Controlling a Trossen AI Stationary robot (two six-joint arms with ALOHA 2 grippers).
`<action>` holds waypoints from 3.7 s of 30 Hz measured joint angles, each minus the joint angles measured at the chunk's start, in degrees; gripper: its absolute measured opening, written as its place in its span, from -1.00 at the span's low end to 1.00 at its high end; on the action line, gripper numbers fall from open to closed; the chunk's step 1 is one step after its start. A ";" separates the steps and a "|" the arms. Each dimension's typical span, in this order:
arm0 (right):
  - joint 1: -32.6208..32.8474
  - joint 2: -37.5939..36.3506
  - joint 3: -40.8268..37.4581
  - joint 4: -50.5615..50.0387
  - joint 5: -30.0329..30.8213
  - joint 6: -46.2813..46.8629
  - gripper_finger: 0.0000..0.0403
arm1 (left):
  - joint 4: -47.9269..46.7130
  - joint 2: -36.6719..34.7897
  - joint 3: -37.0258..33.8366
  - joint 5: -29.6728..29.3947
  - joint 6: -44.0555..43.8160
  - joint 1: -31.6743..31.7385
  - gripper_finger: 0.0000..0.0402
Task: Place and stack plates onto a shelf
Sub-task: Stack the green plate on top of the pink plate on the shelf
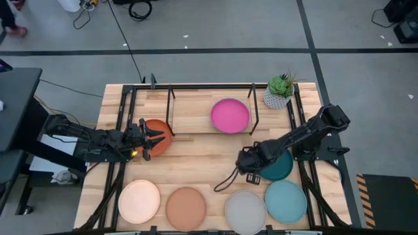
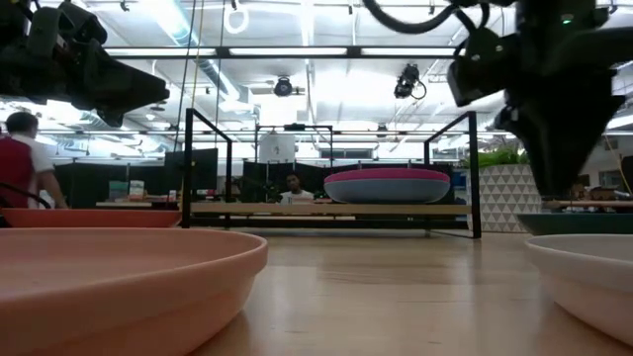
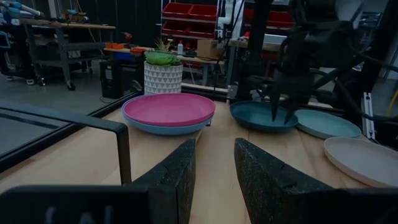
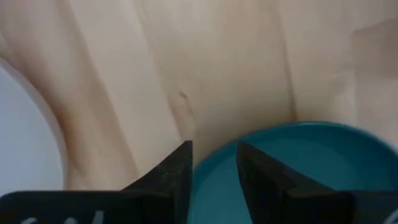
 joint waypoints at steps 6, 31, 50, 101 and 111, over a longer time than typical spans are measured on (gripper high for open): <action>1.31 0.00 -3.09 1.39 0.04 4.49 -0.22 | -0.78 0.00 0.00 0.00 0.06 0.00 -0.41; 1.35 -0.22 -9.26 7.55 -2.05 3.94 -0.89 | -1.13 0.00 0.00 0.00 -0.03 0.00 -0.41; 5.59 0.09 5.11 14.00 -3.19 -27.80 -0.91 | -1.09 0.00 0.00 0.00 -0.01 -0.02 -0.41; -25.18 -0.43 7.50 8.95 9.11 -51.86 -0.60 | -1.11 0.00 0.00 -0.02 -0.05 0.00 -0.41; -21.50 -2.65 7.50 12.61 9.84 -49.87 -0.59 | -1.09 0.00 -0.02 -0.02 -0.05 0.00 -0.41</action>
